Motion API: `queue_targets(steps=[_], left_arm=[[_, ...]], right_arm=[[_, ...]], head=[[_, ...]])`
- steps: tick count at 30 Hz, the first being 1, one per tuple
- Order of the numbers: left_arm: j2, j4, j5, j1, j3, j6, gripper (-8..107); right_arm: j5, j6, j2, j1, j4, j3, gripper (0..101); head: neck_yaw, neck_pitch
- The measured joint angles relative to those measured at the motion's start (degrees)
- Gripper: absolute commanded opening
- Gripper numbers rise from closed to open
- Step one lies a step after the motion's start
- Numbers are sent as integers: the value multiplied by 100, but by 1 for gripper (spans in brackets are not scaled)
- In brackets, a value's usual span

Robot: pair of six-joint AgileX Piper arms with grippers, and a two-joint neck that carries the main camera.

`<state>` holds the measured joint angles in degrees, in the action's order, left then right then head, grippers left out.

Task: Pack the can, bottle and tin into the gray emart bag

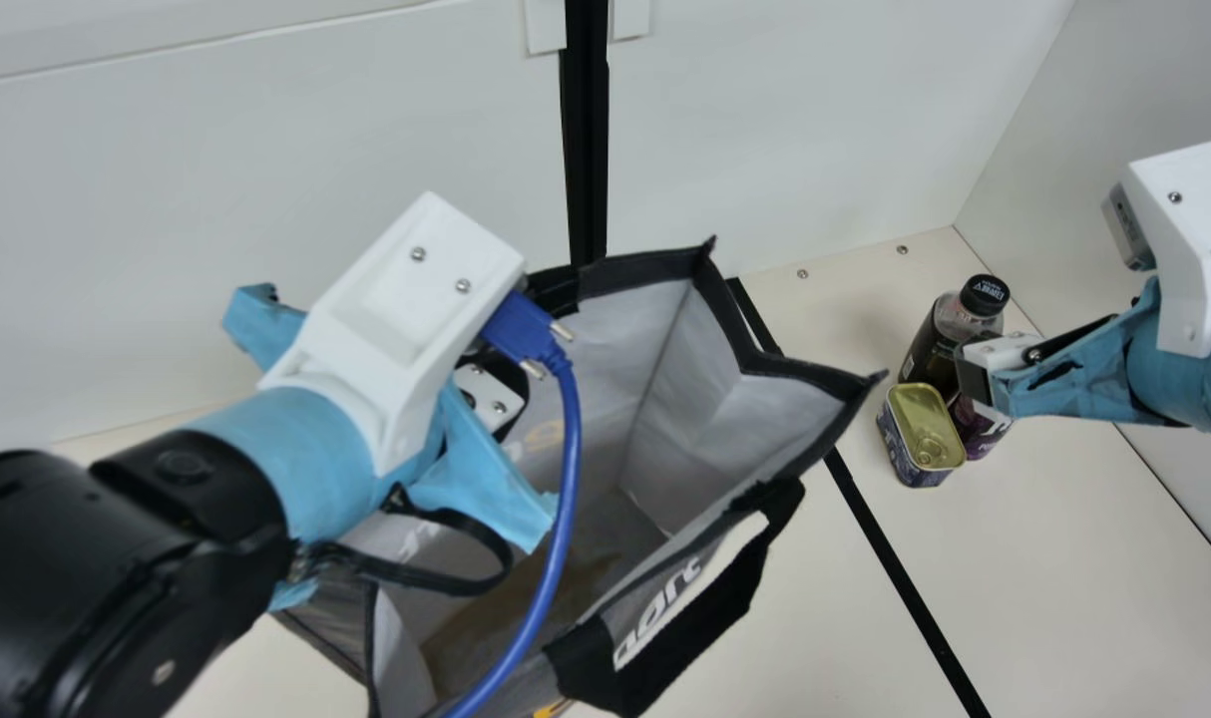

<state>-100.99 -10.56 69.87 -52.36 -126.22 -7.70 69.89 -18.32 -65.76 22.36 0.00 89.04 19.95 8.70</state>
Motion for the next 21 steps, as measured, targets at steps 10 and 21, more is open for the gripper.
queue_targets(steps=[10,21], left_arm=[[464,-709,0,-79,488,366,10],[882,-1712,0,-249,1062,894,10]], right_arm=[[0,0,0,0,0,0,91],[0,0,0,0,0,0,91]], head=[[0,0],[0,0]])
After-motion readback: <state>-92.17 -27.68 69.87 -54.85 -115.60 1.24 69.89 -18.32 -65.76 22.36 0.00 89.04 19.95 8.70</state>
